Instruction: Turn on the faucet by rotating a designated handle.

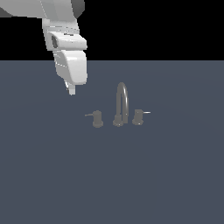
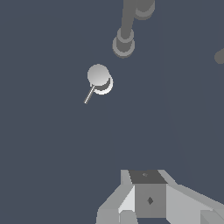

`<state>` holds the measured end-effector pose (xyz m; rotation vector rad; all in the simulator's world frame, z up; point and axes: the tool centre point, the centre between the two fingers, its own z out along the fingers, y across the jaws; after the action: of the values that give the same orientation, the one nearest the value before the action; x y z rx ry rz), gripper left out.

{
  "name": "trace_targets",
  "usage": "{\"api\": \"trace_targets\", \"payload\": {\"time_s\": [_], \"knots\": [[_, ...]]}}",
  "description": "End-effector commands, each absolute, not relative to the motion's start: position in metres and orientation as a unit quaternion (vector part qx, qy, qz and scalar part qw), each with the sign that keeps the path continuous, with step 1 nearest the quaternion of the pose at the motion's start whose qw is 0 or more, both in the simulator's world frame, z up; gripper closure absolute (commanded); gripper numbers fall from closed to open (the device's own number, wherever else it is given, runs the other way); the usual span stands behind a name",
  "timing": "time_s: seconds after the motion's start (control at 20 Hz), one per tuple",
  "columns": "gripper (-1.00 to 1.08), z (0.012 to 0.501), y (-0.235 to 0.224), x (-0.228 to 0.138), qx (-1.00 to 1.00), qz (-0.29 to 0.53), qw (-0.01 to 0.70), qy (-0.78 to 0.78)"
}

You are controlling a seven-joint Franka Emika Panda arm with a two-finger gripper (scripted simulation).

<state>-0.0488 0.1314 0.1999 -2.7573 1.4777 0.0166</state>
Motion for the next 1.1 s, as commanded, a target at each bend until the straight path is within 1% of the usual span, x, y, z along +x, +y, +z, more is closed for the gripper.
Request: {"api": "trace_targets", "payload": {"time_s": [0.0, 0.7, 1.05], "knots": [[1.08, 0.187, 0.132, -0.036, -0.87, 0.005, 0.006, 0.493], [1.08, 0.105, 0.118, 0.041, -0.79, 0.0, 0.0, 0.613], [1.08, 0.076, 0.108, 0.069, -0.757, -0.001, -0.001, 0.653]]}}
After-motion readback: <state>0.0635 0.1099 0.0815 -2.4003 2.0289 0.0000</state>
